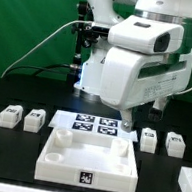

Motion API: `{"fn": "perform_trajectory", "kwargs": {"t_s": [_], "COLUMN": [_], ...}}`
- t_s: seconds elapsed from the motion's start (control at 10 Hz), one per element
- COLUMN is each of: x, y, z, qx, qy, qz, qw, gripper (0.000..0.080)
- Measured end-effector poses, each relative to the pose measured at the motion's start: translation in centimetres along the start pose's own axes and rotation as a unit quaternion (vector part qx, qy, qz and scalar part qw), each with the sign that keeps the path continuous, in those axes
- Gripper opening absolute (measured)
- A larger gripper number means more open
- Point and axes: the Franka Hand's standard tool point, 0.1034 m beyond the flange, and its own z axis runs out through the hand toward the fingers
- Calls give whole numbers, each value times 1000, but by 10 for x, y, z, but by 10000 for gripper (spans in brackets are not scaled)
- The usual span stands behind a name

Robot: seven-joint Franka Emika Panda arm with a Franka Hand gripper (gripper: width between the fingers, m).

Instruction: Assemble one leg

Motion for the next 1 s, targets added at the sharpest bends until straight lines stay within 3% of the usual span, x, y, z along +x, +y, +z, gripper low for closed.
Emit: {"fn": "perform_trajectory", "kwargs": {"t_s": [0.3, 0.4, 0.8, 0.9, 1.0], "x": [-49, -59, -62, -80, -101], "y": [-29, -31, -29, -33, -42], "z": [16, 20, 23, 35, 50], "qx": [-3, 0, 1, 9, 7], "qy": [0, -1, -3, -7, -5], "qz": [-178, -222, -237, -259, -276], "qw": [984, 975, 972, 966, 961], "gripper": [650, 650, 650, 650, 650]}}
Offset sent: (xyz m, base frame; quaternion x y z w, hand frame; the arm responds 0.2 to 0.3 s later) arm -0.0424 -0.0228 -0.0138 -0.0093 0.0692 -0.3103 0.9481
